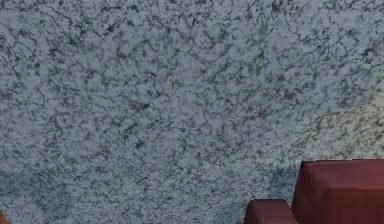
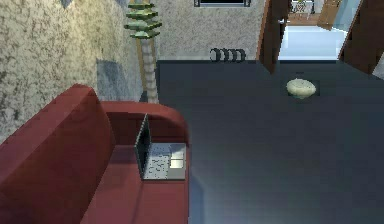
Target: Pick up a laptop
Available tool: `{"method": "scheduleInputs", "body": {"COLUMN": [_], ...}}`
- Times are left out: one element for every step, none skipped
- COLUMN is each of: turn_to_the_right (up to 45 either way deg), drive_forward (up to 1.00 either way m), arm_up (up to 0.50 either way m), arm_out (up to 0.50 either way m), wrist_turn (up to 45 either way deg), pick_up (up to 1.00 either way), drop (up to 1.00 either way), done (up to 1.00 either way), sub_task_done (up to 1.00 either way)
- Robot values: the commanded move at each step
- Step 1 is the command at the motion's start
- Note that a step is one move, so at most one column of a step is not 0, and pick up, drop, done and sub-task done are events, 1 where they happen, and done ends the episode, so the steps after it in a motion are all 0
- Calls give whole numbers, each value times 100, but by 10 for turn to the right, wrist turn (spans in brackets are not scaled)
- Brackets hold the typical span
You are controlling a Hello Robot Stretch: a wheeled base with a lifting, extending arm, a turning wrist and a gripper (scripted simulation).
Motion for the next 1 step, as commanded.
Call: {"method": "scheduleInputs", "body": {"turn_to_the_right": [0], "drive_forward": [0], "arm_up": [50], "arm_out": [0], "wrist_turn": [0], "pick_up": [0], "drop": [0], "done": [0], "sub_task_done": [0]}}
